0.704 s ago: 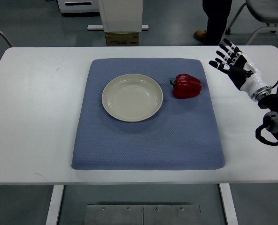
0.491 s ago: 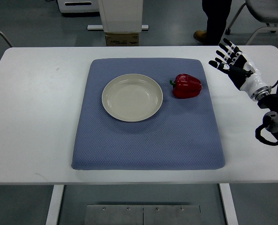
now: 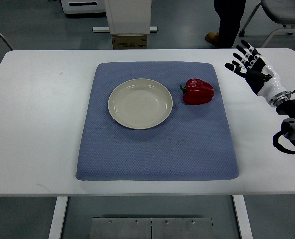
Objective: Place red pepper on plate with right hand
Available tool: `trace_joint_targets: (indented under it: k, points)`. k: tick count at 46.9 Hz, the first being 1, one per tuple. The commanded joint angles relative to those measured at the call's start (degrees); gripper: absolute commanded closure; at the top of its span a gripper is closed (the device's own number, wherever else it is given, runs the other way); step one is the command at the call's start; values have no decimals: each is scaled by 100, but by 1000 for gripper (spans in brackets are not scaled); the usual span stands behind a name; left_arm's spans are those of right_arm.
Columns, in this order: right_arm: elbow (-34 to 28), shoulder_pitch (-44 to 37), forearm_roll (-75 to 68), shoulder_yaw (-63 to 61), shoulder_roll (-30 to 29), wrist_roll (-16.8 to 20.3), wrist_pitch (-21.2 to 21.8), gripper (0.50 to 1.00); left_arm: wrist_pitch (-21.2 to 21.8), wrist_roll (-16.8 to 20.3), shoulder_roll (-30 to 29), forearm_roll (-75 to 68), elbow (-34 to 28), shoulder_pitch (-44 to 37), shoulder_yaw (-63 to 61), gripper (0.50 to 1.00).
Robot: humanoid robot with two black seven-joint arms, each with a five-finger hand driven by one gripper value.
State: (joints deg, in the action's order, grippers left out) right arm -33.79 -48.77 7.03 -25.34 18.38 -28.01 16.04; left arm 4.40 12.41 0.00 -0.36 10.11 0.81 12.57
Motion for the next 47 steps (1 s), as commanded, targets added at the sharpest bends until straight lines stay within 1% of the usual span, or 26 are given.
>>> trace_joint_targets:
  k: [1,7,18,29,32,38,42,47]
  points:
    - [-22,-106,9,11,-1,6,13,500,0,-1,0,1,0,7,0,500]
    - [-31,-264,114,195,-27,42,-31,500,0,-1,0,1,0,-1,0,500]
    - [-49,-827,659,1557,8,-29,-66,500,0,-1,0,1,0,-1,0,500]
    - [-40,-1521,1133,2945,122,-389,-154,500,0,-1,0,1,0,-1,0,500]
    - [-40,-1740,1335,3314,148,-459,-303,500,0,-1,0,1,0,7,0,500]
    - [-40,-2110,1511,4097,113,-468,-707,500,0,-1,0,1,0,-1,0,500]
    - [-49,-2277,1529,4668,52,-468,-831,500,0,-1,0,1,0,-1,0,500]
    - [-49,-2339,1538,5169,-185,-468,-980,500,0,-1,0,1,0,-1,0,500]
